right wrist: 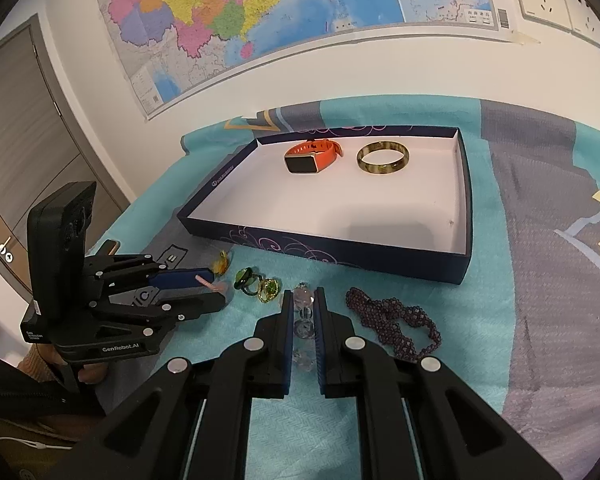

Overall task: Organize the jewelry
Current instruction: 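Grasp the pink ring with the left gripper while the right holds the crystal bracelet, then carry the pink ring and crystal bracelet over the box with both grippers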

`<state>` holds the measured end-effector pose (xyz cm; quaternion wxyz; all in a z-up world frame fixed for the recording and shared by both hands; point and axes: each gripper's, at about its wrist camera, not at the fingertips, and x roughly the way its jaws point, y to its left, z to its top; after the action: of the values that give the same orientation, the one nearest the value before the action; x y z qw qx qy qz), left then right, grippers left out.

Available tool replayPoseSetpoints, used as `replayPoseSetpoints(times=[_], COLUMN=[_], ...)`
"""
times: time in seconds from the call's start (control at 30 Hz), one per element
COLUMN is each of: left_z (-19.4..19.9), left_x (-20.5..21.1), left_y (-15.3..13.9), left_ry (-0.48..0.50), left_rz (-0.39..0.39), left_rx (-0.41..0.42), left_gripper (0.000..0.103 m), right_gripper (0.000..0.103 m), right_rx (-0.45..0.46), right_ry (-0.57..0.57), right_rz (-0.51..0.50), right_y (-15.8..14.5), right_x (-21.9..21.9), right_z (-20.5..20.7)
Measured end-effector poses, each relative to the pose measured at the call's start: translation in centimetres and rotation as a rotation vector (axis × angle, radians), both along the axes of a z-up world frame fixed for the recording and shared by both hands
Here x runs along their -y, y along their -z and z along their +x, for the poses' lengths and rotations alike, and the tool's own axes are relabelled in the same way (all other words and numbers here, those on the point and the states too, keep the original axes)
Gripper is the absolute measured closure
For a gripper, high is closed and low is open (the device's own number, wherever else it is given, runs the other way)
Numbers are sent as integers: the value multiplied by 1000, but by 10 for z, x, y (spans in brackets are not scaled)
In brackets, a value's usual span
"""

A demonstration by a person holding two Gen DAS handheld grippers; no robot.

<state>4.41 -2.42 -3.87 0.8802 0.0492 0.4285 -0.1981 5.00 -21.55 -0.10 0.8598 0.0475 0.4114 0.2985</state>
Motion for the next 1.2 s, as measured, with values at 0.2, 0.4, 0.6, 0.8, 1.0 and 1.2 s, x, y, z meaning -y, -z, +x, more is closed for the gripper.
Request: replayPoseSetpoints(times=[0.2,0.4,0.6,0.8,1.0,1.2], left_z=[3,5,5,1,-6,-4], left_x=[0,3,5,2,-3,-10], left_y=[1,2,1,-2,-19,-45], left_ry=[-4,-4,-17,-13,-12,-16], left_rz=[-19,-15,3,-19,-41,-67], left_rx=[-15,-15,-6,0,38,98], left_gripper=[82,79,84,84,84,84], right_gripper=[95,95,95,95,95,95], right_rx=[1,-3,4,23,70,127], right_ry=[-7,-8,-11,-20,-27,-24], right_rz=[4,5,11,43,57,56], right_y=[-1,0,-3,-14,-33,-54], right_x=[-2,-3,-2,0,2,1], right_z=[1,2,1,-1,1,11])
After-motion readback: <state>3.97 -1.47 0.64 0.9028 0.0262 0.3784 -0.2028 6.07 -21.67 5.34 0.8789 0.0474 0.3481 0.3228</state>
